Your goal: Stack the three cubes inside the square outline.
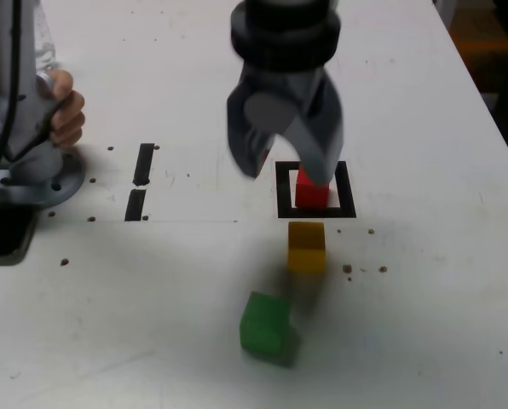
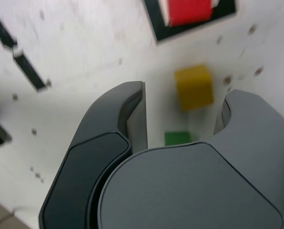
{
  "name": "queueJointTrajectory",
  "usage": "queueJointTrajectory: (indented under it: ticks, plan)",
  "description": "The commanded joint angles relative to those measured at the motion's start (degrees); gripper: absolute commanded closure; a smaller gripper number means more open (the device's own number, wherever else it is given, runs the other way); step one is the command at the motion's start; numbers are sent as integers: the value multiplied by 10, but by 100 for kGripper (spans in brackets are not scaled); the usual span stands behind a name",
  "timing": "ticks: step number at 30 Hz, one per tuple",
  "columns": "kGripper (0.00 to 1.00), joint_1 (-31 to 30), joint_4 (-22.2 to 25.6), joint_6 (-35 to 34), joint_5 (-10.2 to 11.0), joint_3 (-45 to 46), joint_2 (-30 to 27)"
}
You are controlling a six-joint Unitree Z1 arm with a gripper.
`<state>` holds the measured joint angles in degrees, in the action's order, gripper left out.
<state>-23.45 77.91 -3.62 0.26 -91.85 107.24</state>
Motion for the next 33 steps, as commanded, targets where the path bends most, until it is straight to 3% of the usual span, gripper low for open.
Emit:
queueJointTrajectory:
  ticks: [1,9,22,33]
  plan:
    - [30,-14,-3,-11,-4,1,13]
    - [24,-24,-18,-35,-10,11,43]
    - [24,-12,-31,-47,-8,22,74]
    - [24,-12,-43,-47,-18,17,112]
